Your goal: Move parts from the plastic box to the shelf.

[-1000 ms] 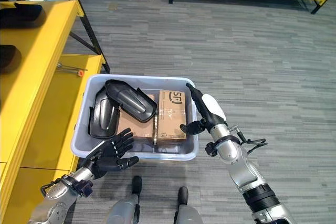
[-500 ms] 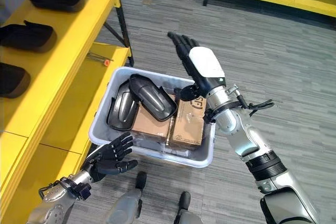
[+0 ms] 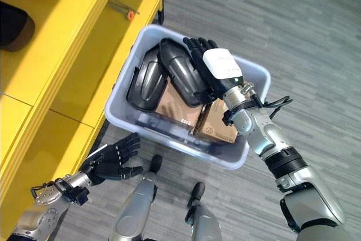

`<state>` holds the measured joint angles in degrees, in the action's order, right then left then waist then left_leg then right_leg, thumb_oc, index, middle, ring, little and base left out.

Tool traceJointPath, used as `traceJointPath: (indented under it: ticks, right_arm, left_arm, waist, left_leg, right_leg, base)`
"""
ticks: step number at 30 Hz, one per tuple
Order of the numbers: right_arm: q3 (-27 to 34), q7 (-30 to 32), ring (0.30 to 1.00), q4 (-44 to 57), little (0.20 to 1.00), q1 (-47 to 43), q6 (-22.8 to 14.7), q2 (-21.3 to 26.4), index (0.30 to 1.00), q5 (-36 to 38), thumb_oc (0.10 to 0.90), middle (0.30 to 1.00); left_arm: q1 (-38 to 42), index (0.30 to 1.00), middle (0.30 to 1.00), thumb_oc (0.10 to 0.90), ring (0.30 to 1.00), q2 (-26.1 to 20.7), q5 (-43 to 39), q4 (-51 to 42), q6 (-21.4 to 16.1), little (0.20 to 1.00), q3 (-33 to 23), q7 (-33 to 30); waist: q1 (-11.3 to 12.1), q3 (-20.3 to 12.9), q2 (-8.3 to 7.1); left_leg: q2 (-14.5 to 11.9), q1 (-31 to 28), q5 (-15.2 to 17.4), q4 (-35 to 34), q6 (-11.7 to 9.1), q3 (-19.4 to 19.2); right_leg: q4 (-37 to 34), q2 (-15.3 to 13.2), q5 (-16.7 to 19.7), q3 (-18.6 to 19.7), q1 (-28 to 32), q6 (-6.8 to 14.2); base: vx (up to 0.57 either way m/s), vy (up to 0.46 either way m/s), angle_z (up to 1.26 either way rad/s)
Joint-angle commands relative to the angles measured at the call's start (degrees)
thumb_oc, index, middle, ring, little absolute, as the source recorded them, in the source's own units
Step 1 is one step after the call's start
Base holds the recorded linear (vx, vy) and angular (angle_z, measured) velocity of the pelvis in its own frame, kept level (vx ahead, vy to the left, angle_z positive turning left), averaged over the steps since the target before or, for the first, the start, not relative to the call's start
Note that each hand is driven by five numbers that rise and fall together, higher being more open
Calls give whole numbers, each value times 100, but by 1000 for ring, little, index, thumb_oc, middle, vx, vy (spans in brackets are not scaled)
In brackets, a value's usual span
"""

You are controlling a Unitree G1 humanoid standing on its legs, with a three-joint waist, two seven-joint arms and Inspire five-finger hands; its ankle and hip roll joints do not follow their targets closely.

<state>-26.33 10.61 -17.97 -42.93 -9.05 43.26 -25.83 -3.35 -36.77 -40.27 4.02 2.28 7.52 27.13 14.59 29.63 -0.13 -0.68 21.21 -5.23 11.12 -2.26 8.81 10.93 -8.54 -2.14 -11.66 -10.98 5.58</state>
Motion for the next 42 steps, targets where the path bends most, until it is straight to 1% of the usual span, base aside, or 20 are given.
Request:
traceJointPath:
  ticks: [1,5,7,11,12,13,15,18,23,29,30,31,33,36,37,42]
  right_arm:
    - [-154,550,1000,-14,1000,-1003,-174,471,1000,1,900,1000]
    - [-208,500,1000,-37,1000,-1151,-128,601,1000,-115,900,1000]
    - [-281,497,1000,-48,1000,-1238,-123,682,1000,-199,900,1000]
    - [-404,540,1000,-162,1000,-1409,-66,822,1000,-300,900,1000]
    - [-413,548,1000,-170,1000,-1418,-64,824,1000,-309,900,1000]
    - [-467,610,1000,-224,1000,-1502,-29,845,1000,-369,900,1000]
    - [-475,629,1000,-220,1000,-1545,-7,888,1000,-354,900,1000]
    - [-452,603,1000,-225,1000,-1563,-32,936,1000,-388,900,1000]
    - [-463,588,1000,-145,1000,-1552,50,1043,1000,-474,900,1000]
    - [-561,830,1000,-211,1000,-1674,121,1110,1000,-757,900,1000]
    - [-608,879,1000,-250,1000,-1756,172,1119,1000,-800,900,1000]
    - [-642,897,1000,-269,1000,-1751,182,1113,1000,-793,900,1000]
    - [-739,1057,1000,-381,1000,-1949,303,1111,1000,-927,900,1000]
    - [-825,1058,1000,-464,1000,-2116,382,1119,1000,-972,900,1000]
    - [-887,1005,1000,-483,1000,-2234,469,1126,1000,-949,900,1000]
    - [-1124,1001,1000,-597,1000,-2544,652,1159,1000,-1040,900,1000]
  left_arm:
    - [-39,1000,1000,900,1000,-186,-380,-803,-364,1000,-127,262]
    - [-20,1000,1000,900,1000,-192,-407,-1005,-337,1000,-105,191]
    - [-38,1000,1000,900,1000,-200,-424,-1102,-310,1000,-98,180]
    - [-105,1000,1000,900,1000,-235,-461,-1228,-361,1000,-74,146]
    - [-107,1000,1000,900,1000,-236,-462,-1230,-365,1000,-74,143]
    - [-119,1000,1000,900,1000,-254,-483,-1290,-364,1000,-72,99]
    - [-150,1000,1000,900,1000,-261,-492,-1342,-373,1000,-102,125]
    - [-194,1000,1000,900,1000,-269,-502,-1399,-376,1000,-122,113]
    - [-263,1000,1000,900,1000,-259,-524,-1439,-414,1000,-179,151]
    - [-221,1000,1000,900,1000,-281,-561,-1391,-484,1000,-163,134]
    - [-206,1000,1000,900,1000,-290,-582,-1384,-488,1000,-155,140]
    - [-231,1000,1000,900,1000,-287,-581,-1370,-489,1000,-131,140]
    - [-235,1000,1000,900,1000,-290,-577,-1345,-531,1000,-104,127]
    - [-233,1000,1000,900,1000,-295,-567,-1314,-556,1000,-113,141]
    - [-226,1000,1000,900,1000,-303,-557,-1302,-575,1000,-114,159]
    - [-241,1000,1000,900,1000,-293,-546,-1273,-615,1000,-123,230]
  waist:
    - [-22,-199,99]
    - [-42,16,206]
    - [-52,17,228]
    - [-66,17,290]
    - [-67,17,291]
    - [-72,17,305]
    - [-80,17,319]
    - [-94,17,327]
    - [-128,17,341]
    - [-139,17,353]
    - [-128,17,360]
    - [-141,17,338]
    - [-105,17,359]
    - [-81,17,362]
    - [-60,17,368]
    - [2,17,404]
  left_leg:
    - [313,305,821,558,427,-52]
    - [341,634,833,844,428,-44]
    - [358,888,880,1015,431,-62]
    - [373,1253,877,1204,434,-63]
    - [374,1269,877,1212,434,-64]
    - [375,1439,873,1295,432,-59]
    - [374,1569,865,1347,434,-55]
    - [364,1683,870,1419,428,-57]
    - [341,1933,873,1537,416,-62]
    - [304,2166,866,1638,427,-56]
    - [303,2224,863,1664,427,-54]
    - [334,2129,1021,1716,414,-56]
    - [338,2236,1020,1764,415,-37]
    - [349,2310,1029,1804,418,-32]
    - [358,2384,1031,1850,420,-25]
    - [397,2551,1045,1943,438,-9]
  right_leg:
    - [1044,124,-930,206,-228,-401]
    - [1610,173,-1112,255,-680,-523]
    - [1956,193,-1254,289,-1022,-586]
    - [2452,241,-1374,319,-1575,-678]
    - [2472,242,-1378,322,-1599,-682]
    - [2664,273,-1421,319,-1832,-718]
    - [2793,311,-1445,332,-2009,-759]
    - [2942,337,-1481,329,-2168,-792]
    - [3157,391,-1524,345,-2483,-855]
    - [3349,400,-1561,345,-2777,-893]
    - [3392,399,-1570,338,-2843,-903]
    - [3427,391,-1704,401,-2747,-872]
    - [3529,382,-1727,388,-2862,-889]
    - [3605,373,-1749,385,-2931,-893]
    - [3670,365,-1759,378,-2995,-902]
    - [3846,343,-1797,363,-3158,-925]
  base:
    - [-138,-42,0]
    - [-81,-32,3]
    - [-75,-38,-5]
    - [-64,-25,-1]
    - [-80,-41,-2]
    - [-59,-34,-4]
    - [-64,-39,-3]
    - [-27,-20,1]
    - [-23,-14,1]
    - [-5,-2,0]
    - [54,-28,1]
    - [55,-25,1]
    - [26,-13,9]
    - [-2,-3,3]
    - [0,0,0]
    - [0,0,0]
